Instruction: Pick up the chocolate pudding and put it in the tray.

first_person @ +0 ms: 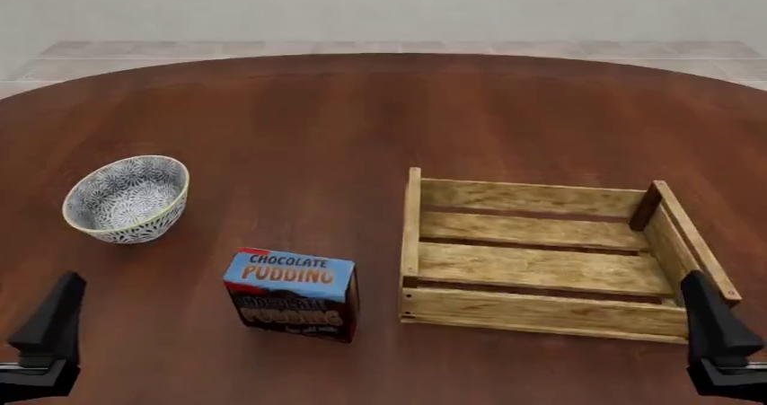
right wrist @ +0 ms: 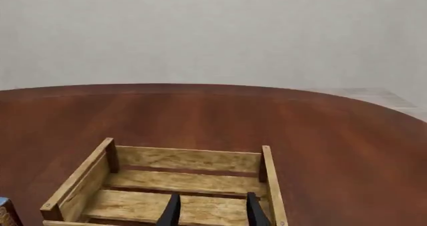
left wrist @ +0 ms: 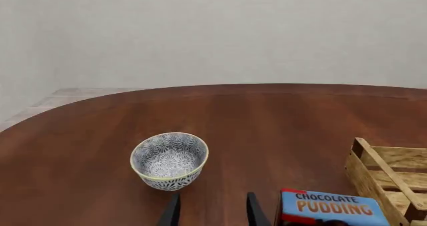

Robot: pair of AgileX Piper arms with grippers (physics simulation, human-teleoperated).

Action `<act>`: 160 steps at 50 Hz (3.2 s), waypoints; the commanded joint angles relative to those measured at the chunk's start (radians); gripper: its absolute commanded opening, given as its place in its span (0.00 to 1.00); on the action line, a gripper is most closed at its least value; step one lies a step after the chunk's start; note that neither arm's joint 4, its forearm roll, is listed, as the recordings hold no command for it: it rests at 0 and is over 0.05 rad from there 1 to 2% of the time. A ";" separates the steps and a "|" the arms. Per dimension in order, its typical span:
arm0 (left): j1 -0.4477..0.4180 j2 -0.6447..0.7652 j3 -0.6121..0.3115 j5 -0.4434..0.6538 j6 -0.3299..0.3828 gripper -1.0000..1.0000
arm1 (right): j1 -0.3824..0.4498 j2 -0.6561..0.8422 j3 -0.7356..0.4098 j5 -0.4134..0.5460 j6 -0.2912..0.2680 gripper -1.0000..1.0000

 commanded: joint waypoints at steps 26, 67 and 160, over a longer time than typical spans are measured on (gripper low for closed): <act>0.000 0.000 0.000 0.000 0.000 1.00 | 0.022 0.007 -0.024 0.021 -0.029 1.00; 0.000 0.000 0.000 0.000 0.000 1.00 | 0.280 0.704 -0.704 0.157 -0.156 1.00; 0.000 0.000 0.000 0.000 0.000 1.00 | 0.945 1.630 -1.498 0.576 -0.353 1.00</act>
